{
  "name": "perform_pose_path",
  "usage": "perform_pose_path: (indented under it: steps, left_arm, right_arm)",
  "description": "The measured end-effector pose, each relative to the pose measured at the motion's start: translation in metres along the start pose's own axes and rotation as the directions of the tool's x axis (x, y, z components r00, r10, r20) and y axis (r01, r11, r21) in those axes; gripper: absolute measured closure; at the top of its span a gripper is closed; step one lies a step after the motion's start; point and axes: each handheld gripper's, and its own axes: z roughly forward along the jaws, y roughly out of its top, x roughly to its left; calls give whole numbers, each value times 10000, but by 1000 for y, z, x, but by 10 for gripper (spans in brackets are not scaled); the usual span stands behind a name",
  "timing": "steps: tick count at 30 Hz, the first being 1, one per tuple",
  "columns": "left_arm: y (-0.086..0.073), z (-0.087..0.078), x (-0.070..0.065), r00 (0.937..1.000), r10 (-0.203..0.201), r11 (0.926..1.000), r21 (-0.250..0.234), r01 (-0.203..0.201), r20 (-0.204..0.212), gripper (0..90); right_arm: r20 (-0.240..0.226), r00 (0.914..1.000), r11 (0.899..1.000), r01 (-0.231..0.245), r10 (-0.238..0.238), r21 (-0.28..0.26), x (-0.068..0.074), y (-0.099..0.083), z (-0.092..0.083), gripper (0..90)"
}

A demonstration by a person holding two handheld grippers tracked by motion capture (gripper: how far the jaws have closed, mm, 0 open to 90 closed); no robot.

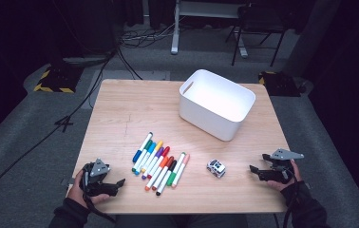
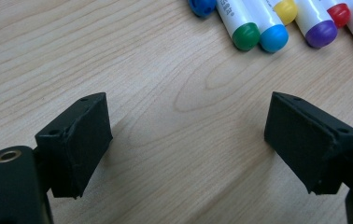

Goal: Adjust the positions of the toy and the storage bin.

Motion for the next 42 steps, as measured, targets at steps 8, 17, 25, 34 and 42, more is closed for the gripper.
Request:
perform_pose_path:
  steps: [8, 17, 25, 34, 42]
  left_arm:
    - [0, 0, -1, 10000, -50, 10000, -33, 50, -43, 155]
    - [0, 1, -4, 9999, 89, 9999, -54, -89, 64, 156]
    - [1, 1, -5, 10000, 83, 10000, -41, -83, 37, 151]
    - [1, 1, -5, 10000, 95, 9999, -45, -95, -2, 151]
    - [1, 2, -5, 9999, 94, 10000, -23, -94, 47, 154]
  right_arm:
    - [-151, 9998, 9981, -152, 143, -604, -1, 9, -3, 229]
    - [-345, 9978, 9810, 497, -571, -1873, 9, 61, -25, 266]
    - [-245, 9813, 9494, 1784, -1911, -2584, 32, 127, -33, 337]
    - [-260, 9692, 9452, 2328, -2451, -2289, 42, 169, -20, 392]
    - [-338, 9657, 9622, 2529, -2574, -1010, 48, 191, 17, 536]
